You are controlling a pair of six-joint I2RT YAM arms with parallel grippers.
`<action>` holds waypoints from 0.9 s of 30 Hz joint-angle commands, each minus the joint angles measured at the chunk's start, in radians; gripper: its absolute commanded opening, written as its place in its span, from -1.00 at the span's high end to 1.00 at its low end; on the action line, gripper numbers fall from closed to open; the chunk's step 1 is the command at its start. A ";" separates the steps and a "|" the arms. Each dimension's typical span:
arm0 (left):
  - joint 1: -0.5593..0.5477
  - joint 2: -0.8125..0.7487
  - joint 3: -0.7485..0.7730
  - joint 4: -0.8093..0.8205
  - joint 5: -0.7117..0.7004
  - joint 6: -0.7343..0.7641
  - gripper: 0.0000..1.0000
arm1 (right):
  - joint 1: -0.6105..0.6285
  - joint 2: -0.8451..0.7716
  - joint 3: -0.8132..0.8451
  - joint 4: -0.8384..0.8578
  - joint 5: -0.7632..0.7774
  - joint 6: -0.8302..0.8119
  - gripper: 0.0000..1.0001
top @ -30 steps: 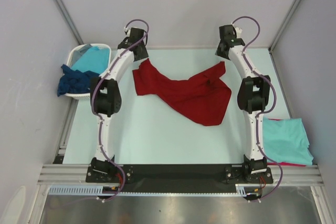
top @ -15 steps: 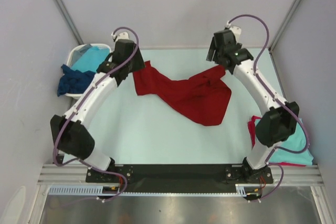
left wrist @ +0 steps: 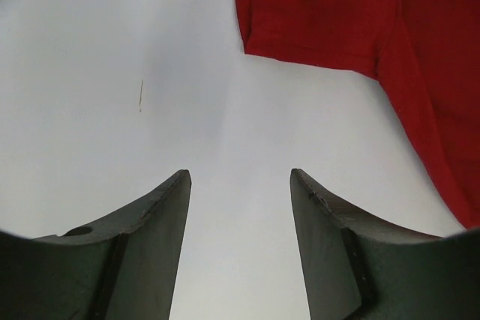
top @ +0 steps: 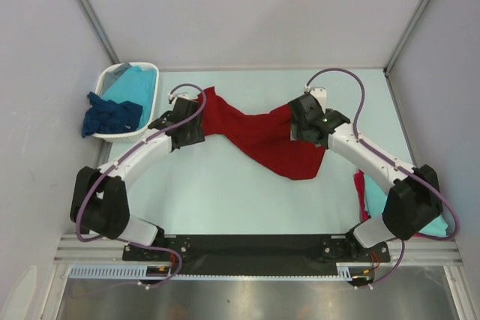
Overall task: Fold and stack the t-shirts
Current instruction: Flatten out the tshirt
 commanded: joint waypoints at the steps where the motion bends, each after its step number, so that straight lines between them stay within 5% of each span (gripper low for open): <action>1: 0.019 0.057 0.052 0.052 -0.006 -0.027 -0.20 | 0.041 -0.061 0.034 0.003 0.055 0.017 -0.46; 27: 0.105 0.495 0.414 0.040 0.046 -0.027 -0.06 | 0.053 -0.112 0.037 -0.028 0.016 -0.052 -0.44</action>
